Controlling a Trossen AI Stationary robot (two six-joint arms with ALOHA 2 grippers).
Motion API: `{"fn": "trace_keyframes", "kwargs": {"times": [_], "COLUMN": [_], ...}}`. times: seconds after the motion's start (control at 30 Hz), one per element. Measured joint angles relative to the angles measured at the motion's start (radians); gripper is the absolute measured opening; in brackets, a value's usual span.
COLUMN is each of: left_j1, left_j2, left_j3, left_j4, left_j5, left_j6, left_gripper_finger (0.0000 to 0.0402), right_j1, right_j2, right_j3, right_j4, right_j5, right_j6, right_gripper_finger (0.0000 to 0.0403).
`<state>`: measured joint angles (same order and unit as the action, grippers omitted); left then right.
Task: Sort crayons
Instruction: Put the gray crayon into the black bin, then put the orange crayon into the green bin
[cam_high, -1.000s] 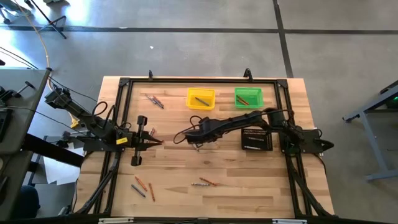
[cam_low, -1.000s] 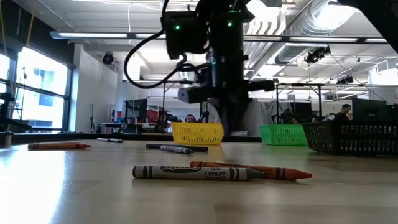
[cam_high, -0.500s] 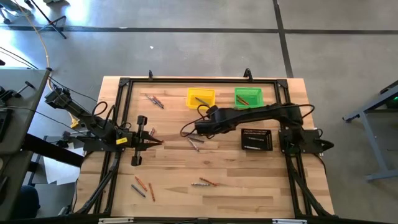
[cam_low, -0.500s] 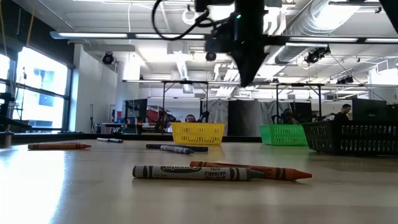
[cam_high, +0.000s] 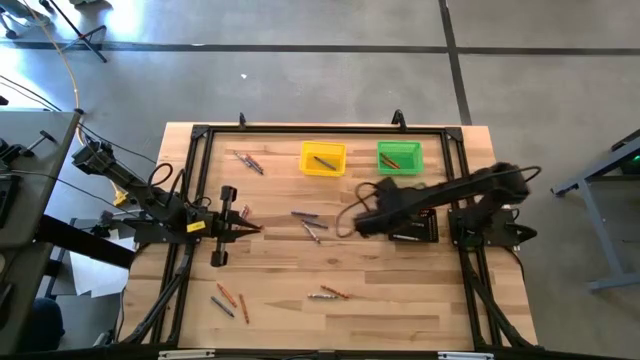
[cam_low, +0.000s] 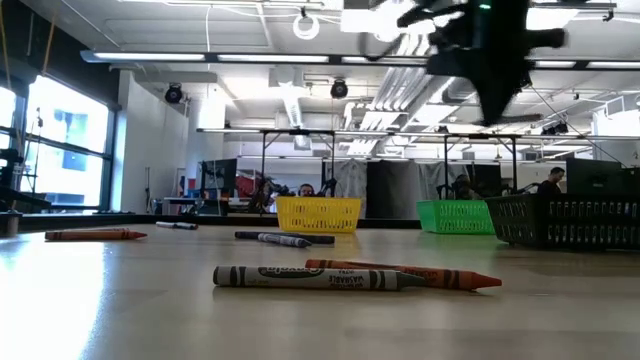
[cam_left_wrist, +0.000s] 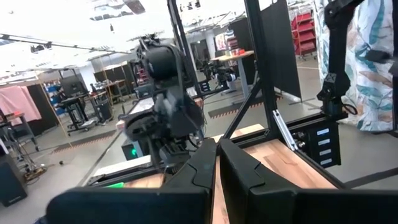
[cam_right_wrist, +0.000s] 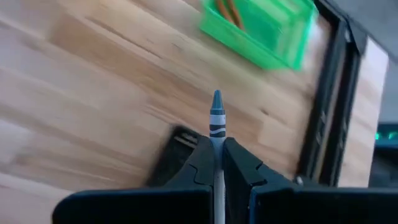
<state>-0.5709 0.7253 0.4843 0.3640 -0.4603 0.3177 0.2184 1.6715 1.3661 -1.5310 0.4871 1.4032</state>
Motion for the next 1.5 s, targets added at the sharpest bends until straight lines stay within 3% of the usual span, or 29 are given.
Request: {"fn": "trace_keyframes", "kwargs": {"times": [0.13, 0.33, 0.63, 1.07, 1.33, 1.5], "left_j1": [0.0, 0.0, 0.0, 0.0, 0.0, 0.0], "left_j2": [0.0, 0.0, 0.0, 0.0, 0.0, 0.0], "left_j3": [0.0, 0.0, 0.0, 0.0, 0.0, 0.0], "left_j4": [0.003, 0.022, 0.022, 0.022, 0.022, 0.022], "left_j5": [0.0, 0.0, 0.0, 0.0, 0.0, 0.0], "left_j6": [0.005, 0.006, 0.006, 0.007, 0.001, 0.001], "left_gripper_finger": [0.001, 0.001, 0.001, 0.001, 0.001, 0.001], "right_j1": [0.061, 0.146, 0.188, 0.19, 0.19, 0.197], "right_j2": [-0.15, -0.317, -0.337, -0.336, -0.337, -0.337], "right_j3": [-0.208, -0.424, -0.584, -0.615, -0.613, -0.527], "right_j4": [0.165, 0.423, 0.484, 0.553, 0.549, 0.508], "right_j5": [-0.01, 0.065, 0.058, 0.049, -0.055, -0.051], "right_j6": [0.113, 0.193, 0.328, 0.327, 0.321, 0.3], "right_gripper_finger": [0.0001, 0.0001, 0.0001, 0.0049, 0.0074, 0.0075]}}
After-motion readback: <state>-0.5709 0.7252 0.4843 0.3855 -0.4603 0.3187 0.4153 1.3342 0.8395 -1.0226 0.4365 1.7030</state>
